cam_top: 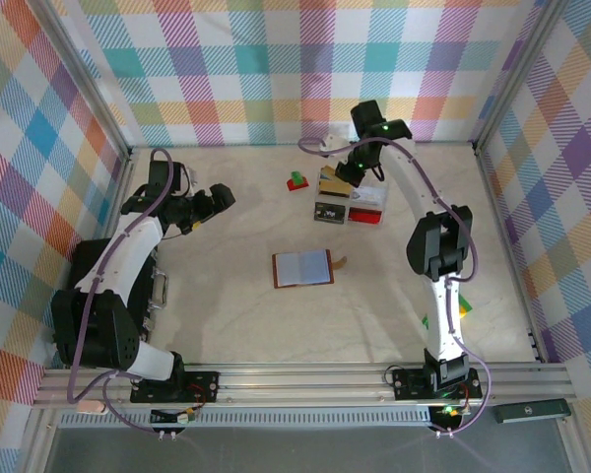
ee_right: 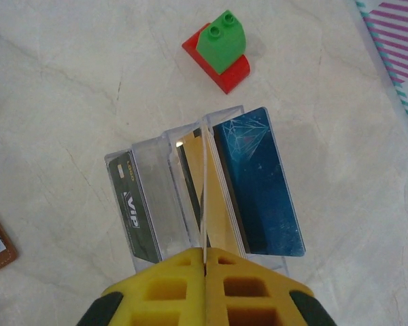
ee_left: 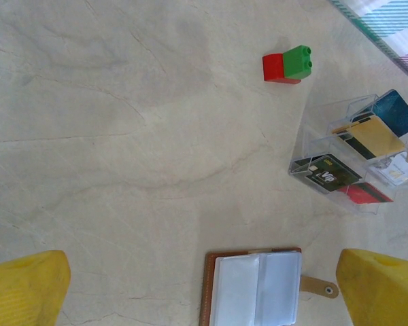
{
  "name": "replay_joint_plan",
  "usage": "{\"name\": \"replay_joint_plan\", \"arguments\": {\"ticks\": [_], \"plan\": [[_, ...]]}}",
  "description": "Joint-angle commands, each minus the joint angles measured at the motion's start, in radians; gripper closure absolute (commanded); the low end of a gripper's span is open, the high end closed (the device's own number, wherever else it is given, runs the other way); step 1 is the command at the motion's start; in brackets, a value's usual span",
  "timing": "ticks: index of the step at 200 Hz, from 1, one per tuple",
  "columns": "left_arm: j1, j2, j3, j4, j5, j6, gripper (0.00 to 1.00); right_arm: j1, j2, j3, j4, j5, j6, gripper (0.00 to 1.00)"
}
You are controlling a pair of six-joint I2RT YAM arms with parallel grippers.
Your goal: Take the credit cards out of the card holder
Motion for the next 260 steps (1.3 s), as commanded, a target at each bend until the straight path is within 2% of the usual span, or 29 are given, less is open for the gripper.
{"name": "replay_joint_plan", "arguments": {"ticks": [1, 56, 152, 209, 260], "plan": [[0.011, 0.010, 0.033, -0.013, 0.019, 0.012, 0.00, -0.004, 0.026, 0.043, -0.062, -0.006, -0.053, 1.00], [0.010, 0.022, 0.033, -0.022, 0.033, 0.012, 0.00, -0.004, 0.084, 0.077, -0.064, 0.062, -0.076, 1.00], [0.011, 0.024, 0.017, -0.028, 0.037, 0.010, 0.00, -0.004, 0.111, 0.086, -0.034, 0.017, -0.083, 1.00], [0.011, 0.027, 0.010, -0.025, 0.039, 0.010, 0.00, -0.004, 0.131, 0.086, -0.044, 0.027, -0.094, 0.93], [0.012, 0.029, 0.004, -0.025, 0.039, 0.015, 0.00, 0.005, 0.142, 0.086, 0.024, 0.040, -0.046, 0.85]]}}
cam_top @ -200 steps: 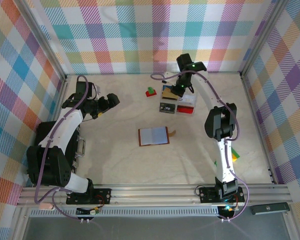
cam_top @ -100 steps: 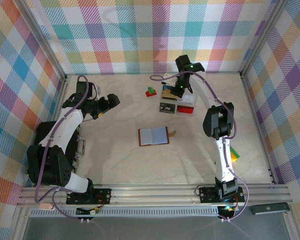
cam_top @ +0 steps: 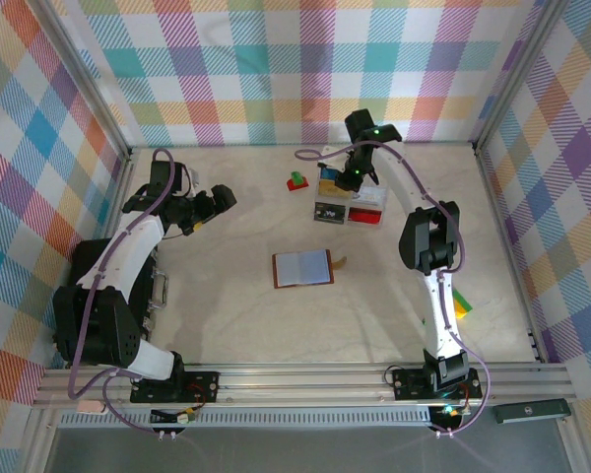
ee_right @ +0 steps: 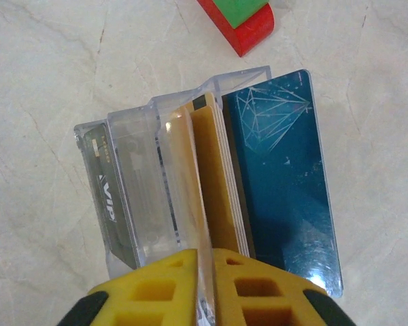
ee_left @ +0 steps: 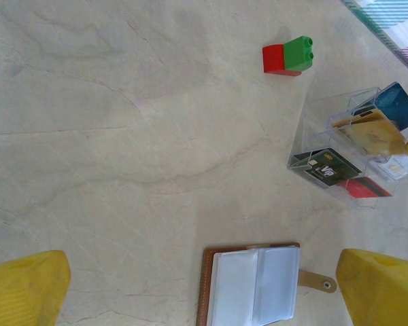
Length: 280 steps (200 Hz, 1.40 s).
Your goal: Take the credit cards out of the card holder
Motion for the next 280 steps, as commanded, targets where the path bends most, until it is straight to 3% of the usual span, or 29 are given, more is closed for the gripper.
{"name": "replay_joint_plan", "arguments": {"ticks": [1, 58, 106, 134, 154, 183, 236, 280], "plan": [[0.011, 0.011, 0.002, -0.023, 0.019, 0.015, 0.00, 0.003, 0.027, 0.030, 0.041, -0.011, 0.027, 0.85], [0.012, 0.003, -0.002, -0.029, 0.015, 0.018, 0.00, 0.007, -0.009, 0.025, 0.072, -0.045, 0.112, 0.86], [0.011, -0.010, -0.012, -0.029, 0.028, 0.013, 0.00, 0.007, -0.169, -0.103, 0.162, -0.108, 0.254, 0.81], [0.006, -0.022, -0.026, -0.039, 0.030, 0.009, 0.00, 0.007, -0.317, -0.285, 0.276, -0.105, 0.458, 0.67], [-0.007, -0.022, -0.035, -0.052, 0.026, 0.005, 0.00, 0.007, -0.442, -0.466, 0.382, -0.166, 0.645, 0.47], [-0.050, -0.017, -0.049, -0.070, 0.010, -0.027, 0.03, 0.009, -0.586, -0.688, 0.490, -0.236, 0.923, 0.35], [-0.217, -0.001, -0.103, -0.037, -0.014, -0.146, 0.15, 0.051, -0.713, -0.971, 0.554, -0.269, 1.294, 0.36], [-0.373, 0.082, -0.127, 0.027, -0.058, -0.236, 0.34, 0.157, -0.662, -1.086, 0.608, -0.274, 1.472, 0.45]]}}
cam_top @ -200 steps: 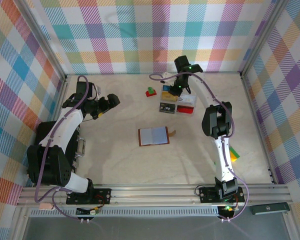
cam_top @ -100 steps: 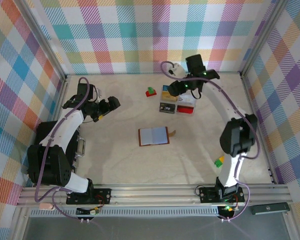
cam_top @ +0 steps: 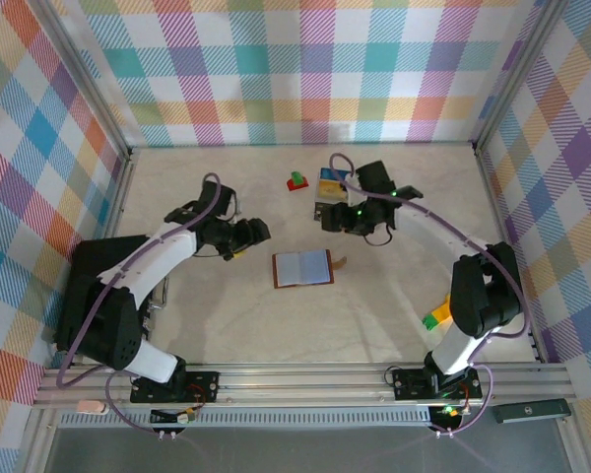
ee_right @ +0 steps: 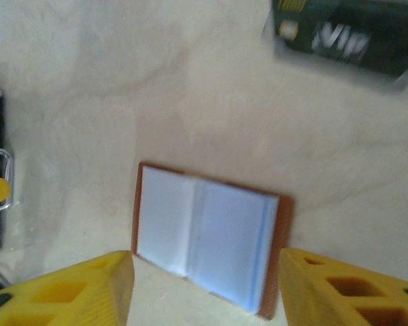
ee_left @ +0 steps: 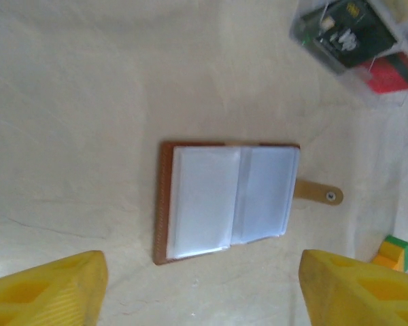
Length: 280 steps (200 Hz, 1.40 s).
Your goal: Take the credit cards out of the card holder
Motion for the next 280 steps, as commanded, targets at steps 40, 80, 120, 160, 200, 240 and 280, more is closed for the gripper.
{"name": "replay_joint_plan", "arguments": {"ticks": [40, 80, 120, 160, 200, 240, 280], "plan": [[-0.150, 0.158, 0.007, 0.063, -0.083, -0.100, 0.48, 0.101, 0.116, -0.041, 0.063, 0.060, 0.238, 0.49], [-0.184, 0.242, 0.029, 0.085, -0.082, -0.109, 0.56, 0.111, 0.190, -0.048, 0.057, 0.072, 0.237, 0.51], [-0.189, 0.302, 0.056, 0.082, -0.087, -0.100, 0.61, 0.111, 0.232, -0.056, 0.045, 0.080, 0.234, 0.51], [-0.189, 0.351, 0.075, 0.100, -0.057, -0.097, 0.67, 0.111, 0.251, -0.078, 0.051, 0.081, 0.243, 0.51], [-0.189, 0.391, 0.087, 0.123, -0.031, -0.094, 0.67, 0.111, 0.256, -0.091, 0.055, 0.085, 0.245, 0.51], [-0.195, 0.404, 0.096, 0.155, 0.032, -0.094, 0.74, 0.111, 0.265, -0.109, 0.062, 0.083, 0.264, 0.52], [-0.200, 0.431, 0.113, 0.157, 0.058, -0.091, 0.75, 0.111, 0.262, -0.134, 0.080, 0.088, 0.291, 0.54]]}}
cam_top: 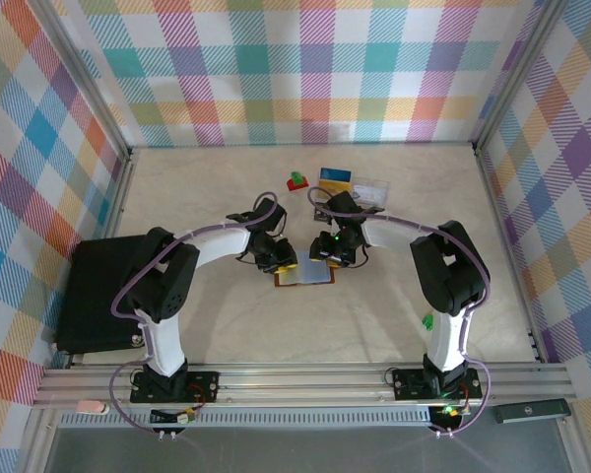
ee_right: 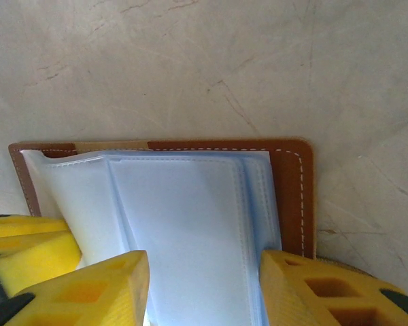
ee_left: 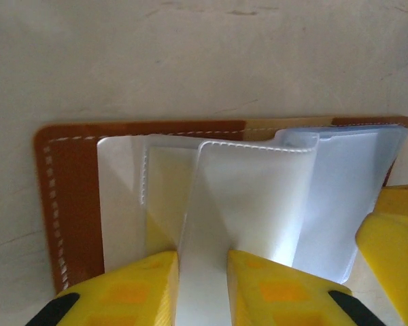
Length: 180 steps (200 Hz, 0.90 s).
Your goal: Take the credit cards out of the card holder
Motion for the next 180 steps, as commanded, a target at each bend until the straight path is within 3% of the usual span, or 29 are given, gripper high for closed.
{"name": "replay_joint_plan", "arguments": {"ticks": [1, 57, 113, 145, 180], "plan": [[-0.018, 0.034, 0.023, 0.010, 0.043, 0.004, 0.75, 0.007, 0.037, -0.054, -0.016, 0.012, 0.031, 0.54], [-0.023, 0.049, 0.046, 0.009, 0.066, 0.005, 0.75, 0.007, 0.018, -0.068, -0.003, 0.021, 0.045, 0.56], [0.000, -0.057, 0.067, -0.055, 0.004, 0.025, 0.75, 0.007, -0.084, -0.047, 0.028, 0.020, 0.063, 0.55], [0.037, -0.169, 0.075, -0.115, -0.080, 0.046, 0.68, 0.005, -0.190, -0.009, 0.007, 0.084, 0.063, 0.49], [0.088, -0.325, 0.092, -0.194, -0.242, 0.107, 0.54, -0.007, -0.323, 0.028, -0.064, 0.265, -0.005, 0.36]]}}
